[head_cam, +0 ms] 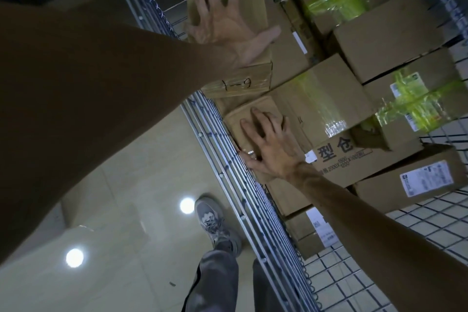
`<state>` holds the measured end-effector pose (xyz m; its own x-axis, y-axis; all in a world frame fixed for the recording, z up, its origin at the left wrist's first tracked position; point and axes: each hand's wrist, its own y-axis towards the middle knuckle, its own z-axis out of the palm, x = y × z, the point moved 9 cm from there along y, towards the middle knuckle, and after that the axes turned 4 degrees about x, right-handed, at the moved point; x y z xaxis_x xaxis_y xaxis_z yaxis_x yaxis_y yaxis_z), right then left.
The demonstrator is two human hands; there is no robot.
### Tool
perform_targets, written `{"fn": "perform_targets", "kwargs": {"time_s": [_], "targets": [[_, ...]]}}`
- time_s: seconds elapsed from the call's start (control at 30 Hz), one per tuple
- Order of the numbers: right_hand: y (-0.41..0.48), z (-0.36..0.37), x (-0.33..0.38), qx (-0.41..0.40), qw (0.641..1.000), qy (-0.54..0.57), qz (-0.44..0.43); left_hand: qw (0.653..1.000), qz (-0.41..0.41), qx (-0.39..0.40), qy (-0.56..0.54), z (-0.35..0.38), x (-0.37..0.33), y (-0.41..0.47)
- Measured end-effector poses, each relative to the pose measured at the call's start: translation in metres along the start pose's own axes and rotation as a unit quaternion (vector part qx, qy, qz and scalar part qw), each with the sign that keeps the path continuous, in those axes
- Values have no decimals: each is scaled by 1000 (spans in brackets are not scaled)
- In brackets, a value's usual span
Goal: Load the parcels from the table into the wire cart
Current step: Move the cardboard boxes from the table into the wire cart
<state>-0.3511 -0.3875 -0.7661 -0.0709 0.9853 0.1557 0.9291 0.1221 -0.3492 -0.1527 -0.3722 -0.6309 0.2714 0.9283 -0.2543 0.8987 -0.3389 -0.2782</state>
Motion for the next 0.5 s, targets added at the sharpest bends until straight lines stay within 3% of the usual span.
{"fn": "perform_targets", "kwargs": {"time_s": [0.33, 0.5], "targets": [[-3, 0, 4, -6, 1000, -30, -4, 1000, 8, 7, 3, 11, -3, 1], [-4, 27, 7, 45, 999, -28, 7, 1000, 5, 1, -6, 8, 2, 3]]}}
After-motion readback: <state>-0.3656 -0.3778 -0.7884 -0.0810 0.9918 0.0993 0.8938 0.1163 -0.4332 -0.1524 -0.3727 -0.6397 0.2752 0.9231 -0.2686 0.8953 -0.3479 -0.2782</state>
